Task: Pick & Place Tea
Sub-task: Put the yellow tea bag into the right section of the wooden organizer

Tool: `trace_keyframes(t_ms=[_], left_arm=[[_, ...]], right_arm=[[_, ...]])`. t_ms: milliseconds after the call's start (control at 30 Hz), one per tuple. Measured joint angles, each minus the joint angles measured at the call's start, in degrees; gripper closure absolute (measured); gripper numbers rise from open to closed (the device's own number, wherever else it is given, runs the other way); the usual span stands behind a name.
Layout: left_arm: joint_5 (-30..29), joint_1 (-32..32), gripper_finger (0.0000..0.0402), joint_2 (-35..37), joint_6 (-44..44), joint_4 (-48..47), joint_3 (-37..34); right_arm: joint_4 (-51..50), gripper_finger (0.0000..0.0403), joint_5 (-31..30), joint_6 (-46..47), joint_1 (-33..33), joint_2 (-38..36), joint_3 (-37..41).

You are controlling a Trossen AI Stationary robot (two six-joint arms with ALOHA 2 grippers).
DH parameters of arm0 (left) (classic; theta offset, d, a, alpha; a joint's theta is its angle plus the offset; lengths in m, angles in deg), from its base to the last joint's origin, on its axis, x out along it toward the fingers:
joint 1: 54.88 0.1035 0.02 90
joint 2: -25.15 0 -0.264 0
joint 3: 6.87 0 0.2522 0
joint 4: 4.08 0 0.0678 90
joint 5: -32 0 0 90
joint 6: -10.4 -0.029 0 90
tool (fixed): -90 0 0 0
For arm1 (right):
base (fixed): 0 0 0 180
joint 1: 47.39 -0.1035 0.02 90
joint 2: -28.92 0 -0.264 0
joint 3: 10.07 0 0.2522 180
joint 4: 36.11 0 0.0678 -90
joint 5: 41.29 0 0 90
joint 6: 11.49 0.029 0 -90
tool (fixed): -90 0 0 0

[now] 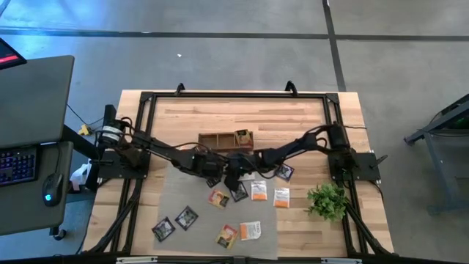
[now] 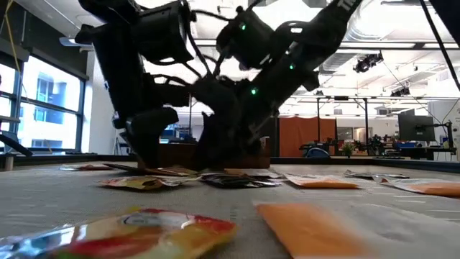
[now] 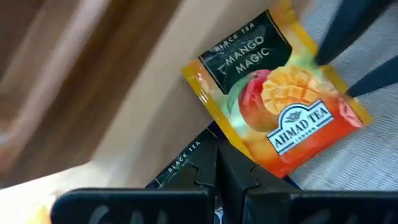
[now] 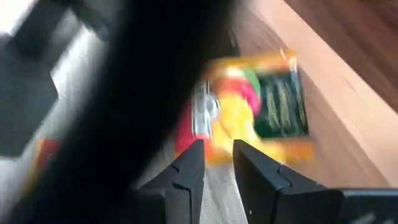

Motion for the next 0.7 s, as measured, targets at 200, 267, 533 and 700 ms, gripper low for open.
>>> trace_keyframes(t_ms=[200, 267, 533, 700], left_arm=[[0.43, -1.99, 0.0401, 0.0, -0.07, 1.4, 0.0], [0.43, -2.05, 0.0401, 0.0, -0.15, 1.38, 0.0], [3.96, -1.98, 0.0401, -0.02, -3.16, 4.48, 0.0], [3.2, -1.97, 0.0401, 0.61, -4.12, 2.79, 0.09]], right_arm=[[0.79, 0.0315, 1.81, -0.04, -0.73, -0.34, -0.02], [0.31, 0.0303, 2.3, -0.82, -0.71, -0.42, -0.02], [-3.03, 0.0232, 1.55, -1.29, -0.71, -0.69, -0.06], [-3.75, 0.0205, -1.54, -4.26, -0.5, -1.94, -0.02]])
